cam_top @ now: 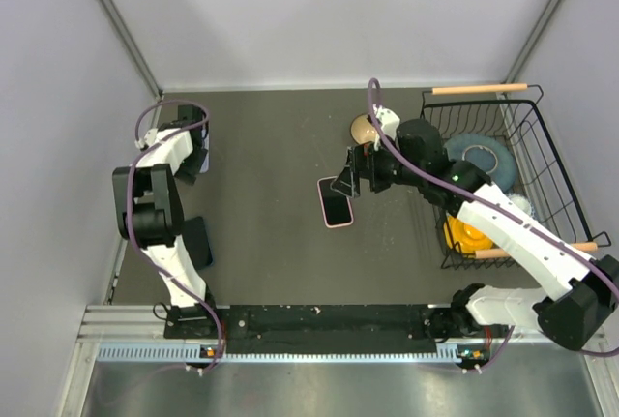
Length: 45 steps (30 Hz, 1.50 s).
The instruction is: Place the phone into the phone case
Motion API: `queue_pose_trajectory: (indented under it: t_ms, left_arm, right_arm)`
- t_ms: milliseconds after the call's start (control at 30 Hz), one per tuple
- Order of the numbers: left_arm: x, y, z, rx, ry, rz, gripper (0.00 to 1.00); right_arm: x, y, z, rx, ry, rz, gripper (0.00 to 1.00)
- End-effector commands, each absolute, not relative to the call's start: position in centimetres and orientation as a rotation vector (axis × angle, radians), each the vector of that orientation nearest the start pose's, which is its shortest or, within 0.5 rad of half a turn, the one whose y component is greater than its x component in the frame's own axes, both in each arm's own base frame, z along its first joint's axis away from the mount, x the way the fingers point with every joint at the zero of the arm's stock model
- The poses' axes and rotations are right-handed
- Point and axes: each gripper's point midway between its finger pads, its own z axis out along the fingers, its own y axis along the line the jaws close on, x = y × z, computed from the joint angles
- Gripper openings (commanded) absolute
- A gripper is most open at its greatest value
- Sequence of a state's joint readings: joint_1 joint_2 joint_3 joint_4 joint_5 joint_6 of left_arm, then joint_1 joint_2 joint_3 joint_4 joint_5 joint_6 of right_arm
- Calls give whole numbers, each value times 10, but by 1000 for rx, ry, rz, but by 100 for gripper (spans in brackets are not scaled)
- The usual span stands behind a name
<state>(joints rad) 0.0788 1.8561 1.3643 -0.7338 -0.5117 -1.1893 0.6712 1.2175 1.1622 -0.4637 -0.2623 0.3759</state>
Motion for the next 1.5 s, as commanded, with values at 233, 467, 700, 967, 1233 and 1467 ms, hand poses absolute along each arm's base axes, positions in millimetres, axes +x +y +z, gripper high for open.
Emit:
queue_pose_trajectory:
  t_ms: [233, 467, 700, 967, 1233, 1467]
  left_arm:
    - [447, 106, 63, -1680, 1903, 294, 63]
    - [436, 108, 48, -1742, 1900, 357, 62]
    - [433, 108, 41, -1715, 1964, 381, 59]
    - [420, 106, 15, -1799, 2074, 342, 56]
    - [432, 95, 23, -1632, 2223, 223, 0]
    - [459, 53, 76, -1007, 2384, -103, 0]
  right_arm:
    - [239, 266, 264, -474, 2094, 894, 99]
    - [241, 266, 261, -471, 2103, 886, 99]
    - [244, 273, 254, -486, 2114, 908, 99]
    - [242, 280, 243, -470, 2126, 958, 99]
    - [238, 273, 250, -458, 2103, 948, 99]
    - [232, 263, 251, -433, 2096, 931, 99]
